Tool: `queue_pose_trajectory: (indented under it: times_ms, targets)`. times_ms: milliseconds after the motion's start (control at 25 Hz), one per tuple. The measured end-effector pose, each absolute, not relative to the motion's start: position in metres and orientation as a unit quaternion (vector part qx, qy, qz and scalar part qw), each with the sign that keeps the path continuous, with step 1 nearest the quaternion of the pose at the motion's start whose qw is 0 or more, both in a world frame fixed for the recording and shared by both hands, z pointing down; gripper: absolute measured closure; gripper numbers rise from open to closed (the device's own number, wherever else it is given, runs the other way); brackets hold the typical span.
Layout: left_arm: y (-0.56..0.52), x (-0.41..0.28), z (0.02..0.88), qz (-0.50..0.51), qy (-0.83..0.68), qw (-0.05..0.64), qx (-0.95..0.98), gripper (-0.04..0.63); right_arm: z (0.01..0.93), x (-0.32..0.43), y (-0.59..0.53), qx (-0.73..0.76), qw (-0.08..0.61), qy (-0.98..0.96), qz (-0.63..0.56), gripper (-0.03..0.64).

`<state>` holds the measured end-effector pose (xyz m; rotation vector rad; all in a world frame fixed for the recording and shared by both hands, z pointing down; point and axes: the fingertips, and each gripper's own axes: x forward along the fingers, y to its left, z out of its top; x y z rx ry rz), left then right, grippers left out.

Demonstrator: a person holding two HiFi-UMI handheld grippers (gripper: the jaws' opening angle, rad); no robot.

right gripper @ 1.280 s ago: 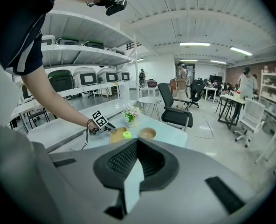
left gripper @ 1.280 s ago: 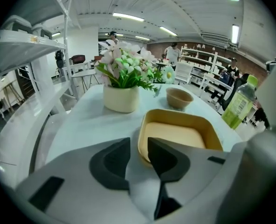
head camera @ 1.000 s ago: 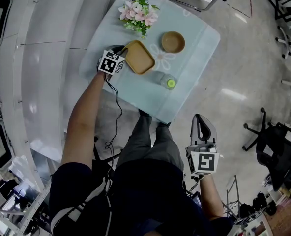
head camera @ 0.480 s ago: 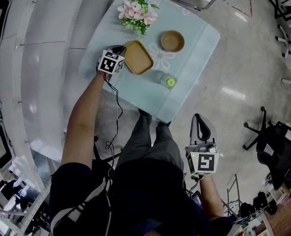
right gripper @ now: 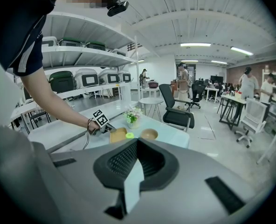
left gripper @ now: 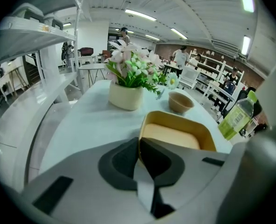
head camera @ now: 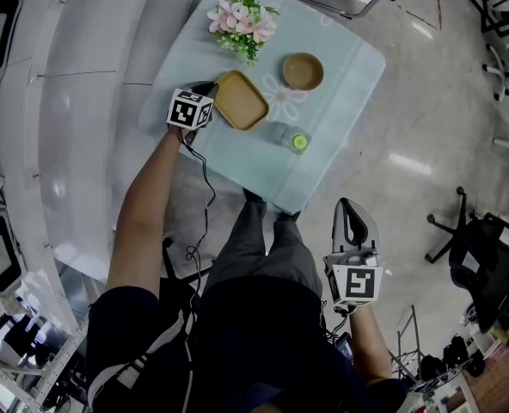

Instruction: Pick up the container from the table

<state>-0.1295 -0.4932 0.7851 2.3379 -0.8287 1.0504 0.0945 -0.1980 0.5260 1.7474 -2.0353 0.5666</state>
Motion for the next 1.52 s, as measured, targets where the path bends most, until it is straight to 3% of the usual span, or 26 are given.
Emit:
queue_pose_trajectory:
  times_ms: [400,1520]
  targets:
    - [-0.473,-0.138,0.753,0.362,-0.320,0.232,0.844,0.577,0.523,0.097,-0.192,0.621,0.205,-0.731,0.197,0.617]
    - [-0.386,-0.153,0.558,0.231,-0.439,0.214,0.841,0.577,0.482,0.101,-0.178,0.602,0.185,-0.759,0.163,0.617]
